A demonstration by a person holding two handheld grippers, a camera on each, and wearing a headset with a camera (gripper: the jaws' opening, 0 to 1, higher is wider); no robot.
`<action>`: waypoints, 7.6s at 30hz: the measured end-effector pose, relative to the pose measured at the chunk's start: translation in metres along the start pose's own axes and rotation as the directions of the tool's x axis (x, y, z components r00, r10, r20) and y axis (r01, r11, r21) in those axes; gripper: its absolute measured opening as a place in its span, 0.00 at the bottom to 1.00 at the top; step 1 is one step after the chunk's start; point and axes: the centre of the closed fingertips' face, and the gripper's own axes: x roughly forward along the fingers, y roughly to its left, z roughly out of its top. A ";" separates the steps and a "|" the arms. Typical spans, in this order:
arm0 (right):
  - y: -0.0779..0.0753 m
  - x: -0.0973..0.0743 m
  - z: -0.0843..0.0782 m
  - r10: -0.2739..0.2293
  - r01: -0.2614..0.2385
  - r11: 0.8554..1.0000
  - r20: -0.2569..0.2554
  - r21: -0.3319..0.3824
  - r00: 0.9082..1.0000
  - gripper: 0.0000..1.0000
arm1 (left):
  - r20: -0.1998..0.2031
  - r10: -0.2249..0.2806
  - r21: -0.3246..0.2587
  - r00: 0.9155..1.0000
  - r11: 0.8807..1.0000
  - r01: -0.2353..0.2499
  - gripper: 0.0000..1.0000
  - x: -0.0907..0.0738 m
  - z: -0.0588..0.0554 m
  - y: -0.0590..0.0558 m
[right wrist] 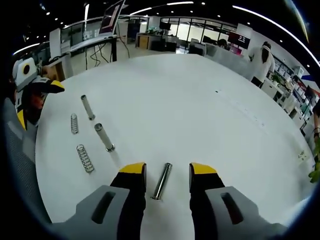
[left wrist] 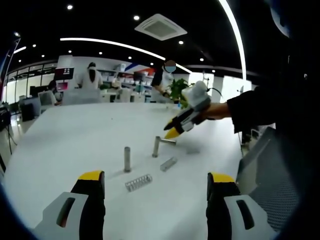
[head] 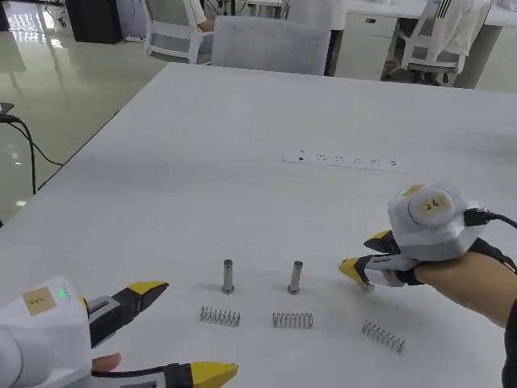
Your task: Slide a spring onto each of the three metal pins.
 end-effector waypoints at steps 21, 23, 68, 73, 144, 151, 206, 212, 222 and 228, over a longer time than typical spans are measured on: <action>0.001 0.017 -0.007 0.010 -0.007 1.000 -0.080 0.030 0.997 0.11 | -0.011 0.004 -0.014 1.000 1.000 -0.004 0.78 -0.001 -0.005 0.004; 0.001 0.019 -0.008 0.007 -0.004 1.000 -0.090 0.030 0.996 0.09 | -0.011 0.004 -0.014 1.000 1.000 -0.004 0.78 -0.001 -0.005 0.004; 0.001 0.005 -0.010 -0.005 0.028 0.981 -0.120 0.194 0.993 0.05 | -0.004 -0.007 0.005 1.000 1.000 0.007 0.75 -0.002 0.002 0.002; 0.002 -0.003 -0.013 -0.012 0.033 0.980 -0.107 0.195 0.994 0.05 | 0.000 -0.012 0.011 1.000 1.000 0.012 0.75 -0.002 0.004 0.000; 0.010 -0.037 -0.011 -0.036 0.037 0.979 -0.009 0.200 0.999 0.05 | -0.003 -0.035 0.035 0.999 0.999 0.035 0.74 -0.001 0.009 -0.009; 0.010 -0.038 -0.013 -0.040 0.040 0.979 -0.007 0.197 0.999 0.05 | -0.004 -0.037 0.037 0.999 0.999 0.037 0.74 -0.001 0.008 -0.010; 0.016 -0.036 -0.043 -0.015 0.026 0.985 -0.062 0.169 0.998 0.05 | -0.009 -0.040 0.036 0.999 0.999 0.041 0.74 0.001 0.007 -0.010; 0.018 -0.040 -0.046 -0.014 0.024 0.986 -0.065 0.164 0.998 0.05 | -0.009 -0.040 0.037 0.999 0.999 0.040 0.74 0.001 0.007 -0.010; 0.026 -0.052 -0.053 -0.006 0.016 0.989 -0.068 0.148 0.998 0.06 | -0.009 -0.046 0.038 0.999 0.998 0.046 0.74 0.001 0.008 -0.012; 0.030 -0.059 -0.054 -0.003 0.011 0.991 -0.063 0.137 0.998 0.06 | -0.012 -0.048 0.041 0.999 0.998 0.049 0.73 0.000 0.008 -0.013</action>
